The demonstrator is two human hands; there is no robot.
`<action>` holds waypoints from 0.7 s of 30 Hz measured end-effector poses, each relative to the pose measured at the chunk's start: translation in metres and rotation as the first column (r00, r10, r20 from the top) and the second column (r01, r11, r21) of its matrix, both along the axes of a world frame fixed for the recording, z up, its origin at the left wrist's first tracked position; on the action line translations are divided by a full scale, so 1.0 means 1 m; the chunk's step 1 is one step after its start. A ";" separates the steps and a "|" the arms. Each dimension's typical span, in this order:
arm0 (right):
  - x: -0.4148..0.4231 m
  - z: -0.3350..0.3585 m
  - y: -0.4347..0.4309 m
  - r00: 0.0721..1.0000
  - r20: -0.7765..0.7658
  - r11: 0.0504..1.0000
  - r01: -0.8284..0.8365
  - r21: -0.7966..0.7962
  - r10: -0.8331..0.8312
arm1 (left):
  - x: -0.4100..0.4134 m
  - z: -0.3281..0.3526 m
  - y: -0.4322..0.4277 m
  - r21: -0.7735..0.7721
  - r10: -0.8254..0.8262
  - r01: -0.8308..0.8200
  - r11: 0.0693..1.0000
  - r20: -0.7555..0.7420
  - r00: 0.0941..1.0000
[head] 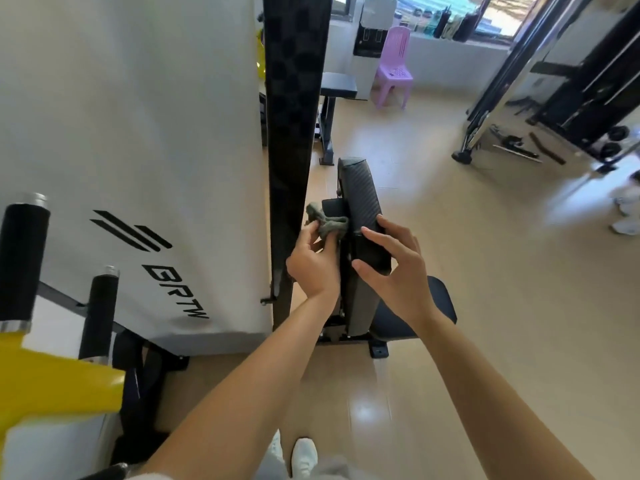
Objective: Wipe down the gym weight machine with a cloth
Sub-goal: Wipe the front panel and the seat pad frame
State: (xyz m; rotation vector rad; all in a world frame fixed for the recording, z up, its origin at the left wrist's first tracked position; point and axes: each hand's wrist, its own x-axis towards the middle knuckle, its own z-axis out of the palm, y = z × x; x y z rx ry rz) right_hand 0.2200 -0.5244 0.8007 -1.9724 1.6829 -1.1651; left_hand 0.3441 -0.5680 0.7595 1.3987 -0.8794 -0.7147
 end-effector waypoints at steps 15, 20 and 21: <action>0.001 -0.010 -0.001 0.999 0.029 0.999 -0.011 -0.049 0.013 | 0.000 -0.083 -0.013 0.481 -0.172 0.165 0.861 -0.032 0.985; -0.006 -0.008 -0.004 0.998 0.026 0.997 -0.063 -0.034 0.064 | -0.003 -0.097 -0.016 0.521 -0.226 0.210 0.827 -0.034 0.974; -0.006 -0.007 -0.005 0.997 0.022 0.997 -0.066 -0.034 0.067 | -0.004 -0.101 -0.016 0.517 -0.233 0.218 0.828 -0.037 0.972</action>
